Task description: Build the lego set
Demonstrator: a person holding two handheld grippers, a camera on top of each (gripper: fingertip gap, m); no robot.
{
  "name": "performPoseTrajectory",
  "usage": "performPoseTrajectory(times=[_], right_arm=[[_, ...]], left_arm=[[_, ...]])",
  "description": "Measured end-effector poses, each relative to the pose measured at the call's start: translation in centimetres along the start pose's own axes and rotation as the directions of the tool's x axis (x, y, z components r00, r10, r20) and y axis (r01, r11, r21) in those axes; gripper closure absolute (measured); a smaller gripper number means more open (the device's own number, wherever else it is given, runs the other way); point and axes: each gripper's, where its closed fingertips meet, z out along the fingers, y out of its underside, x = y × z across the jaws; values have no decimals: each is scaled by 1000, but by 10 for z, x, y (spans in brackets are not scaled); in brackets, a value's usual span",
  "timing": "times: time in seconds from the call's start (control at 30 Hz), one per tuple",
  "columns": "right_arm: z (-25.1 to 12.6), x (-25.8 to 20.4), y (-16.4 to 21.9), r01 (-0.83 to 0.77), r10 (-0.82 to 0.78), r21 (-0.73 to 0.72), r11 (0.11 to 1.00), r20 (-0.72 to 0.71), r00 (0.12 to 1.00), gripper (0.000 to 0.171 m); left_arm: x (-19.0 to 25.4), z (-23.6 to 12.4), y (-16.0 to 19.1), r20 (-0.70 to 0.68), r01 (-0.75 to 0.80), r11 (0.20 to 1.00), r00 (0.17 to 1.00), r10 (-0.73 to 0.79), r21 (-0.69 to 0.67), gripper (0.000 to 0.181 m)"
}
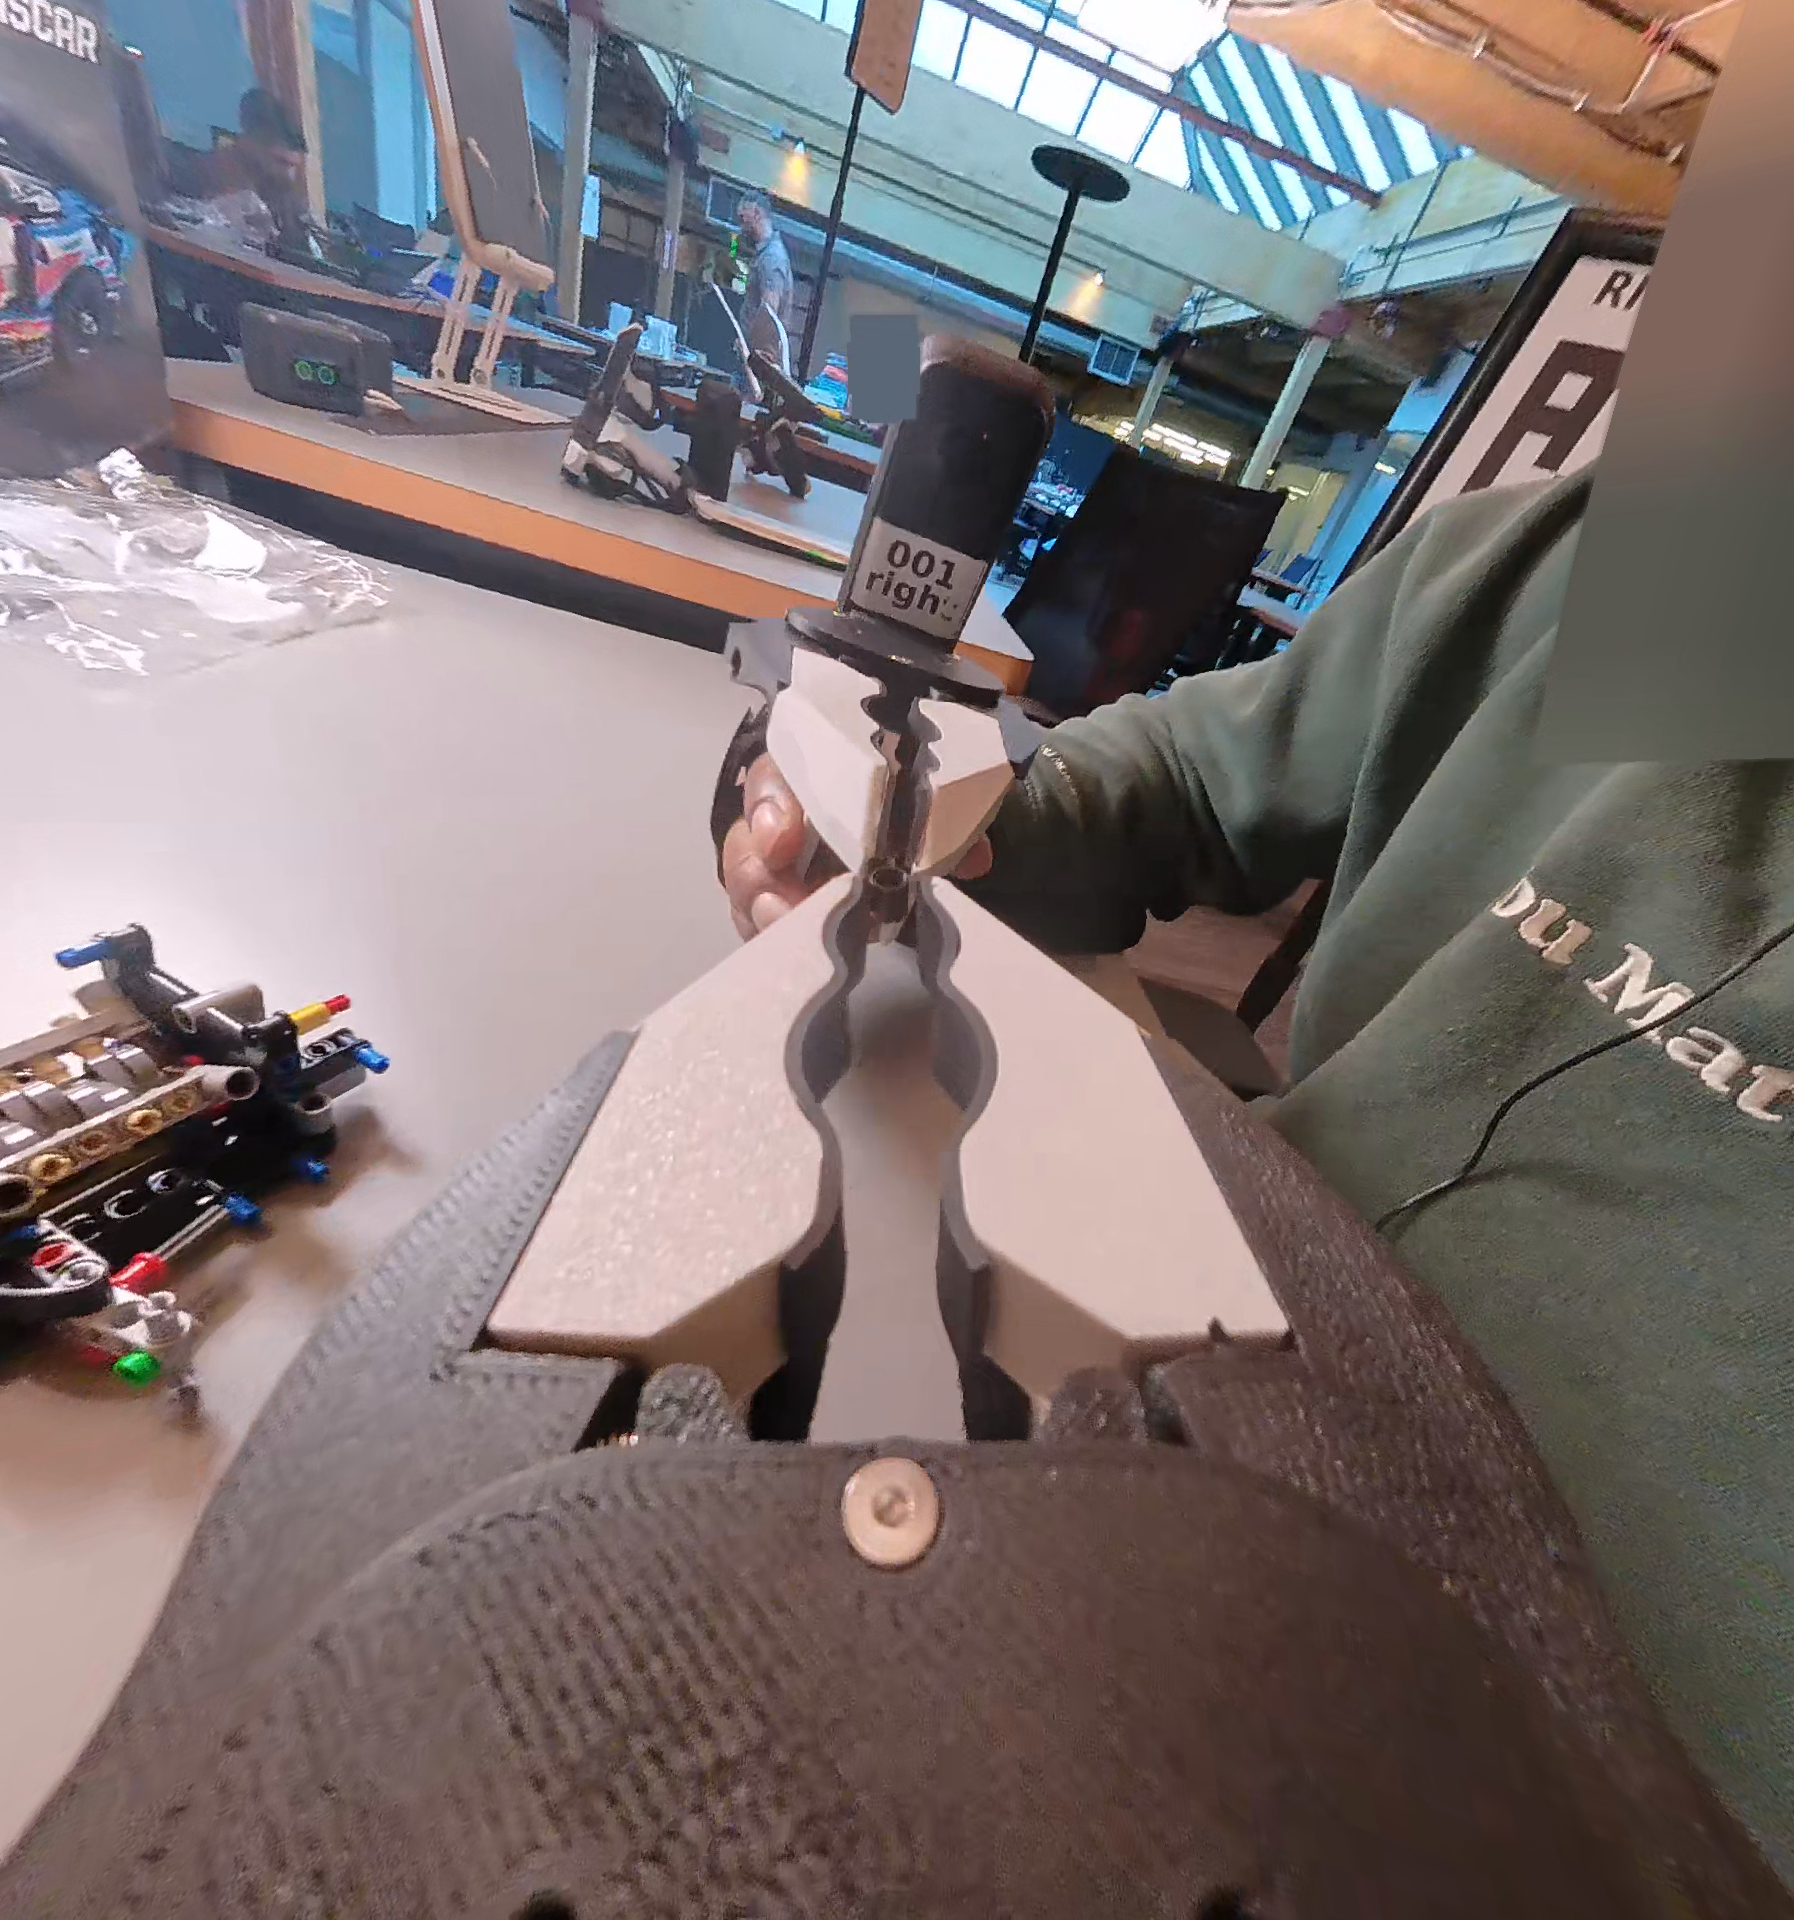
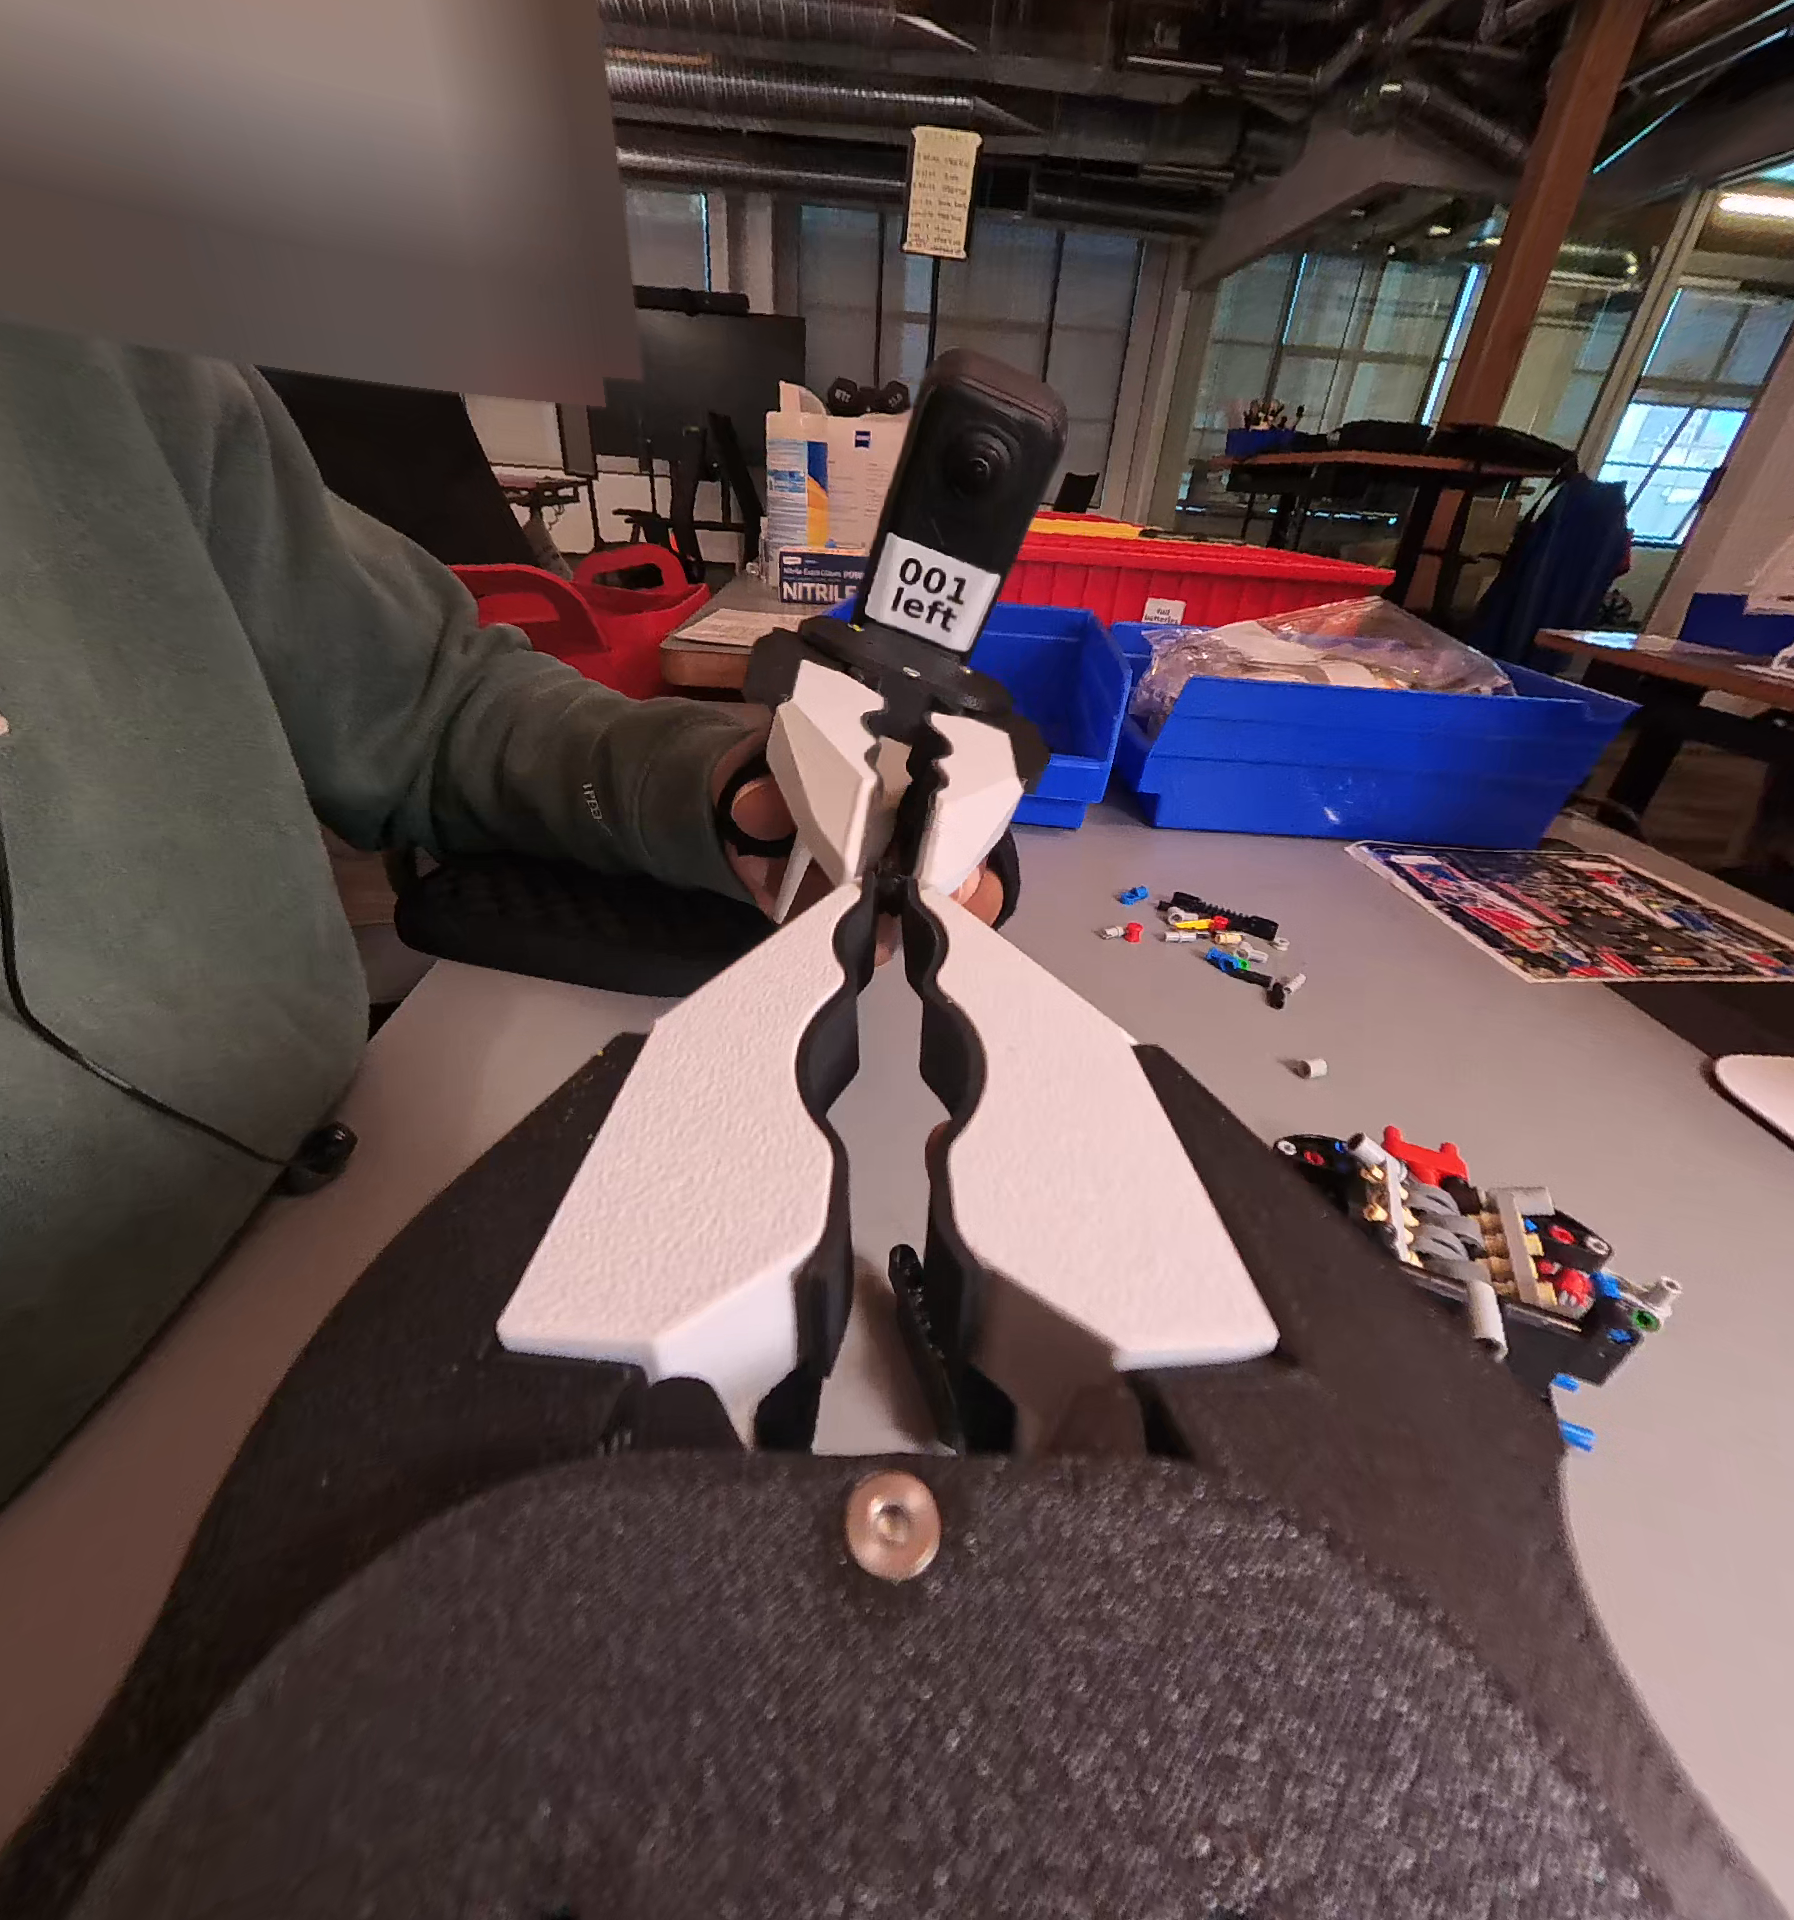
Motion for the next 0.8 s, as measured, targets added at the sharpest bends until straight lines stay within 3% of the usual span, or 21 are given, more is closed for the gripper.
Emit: performPoseTrajectory(times=[0.37,0.47,0.63,0.8], right_arm=[[1,-2,2,40,-40,-23,999,-9,999,168],[-4,5,23,43,-44,-198,979,-4,999,160],[-45,17,93,29,-7,-587,809,39,999,136],[-43,16,122,92,-66,-703,705,64,996,141]], left_arm=[[1,-1,2,-11,-4,1000,1000,3,-25,176],[-9,-4,13,61,-70,987,995,79,-145,175],[-34,-19,58,169,-39,899,978,124,-436,176],[-37,-14,82,183,31,840,980,82,-541,175]])
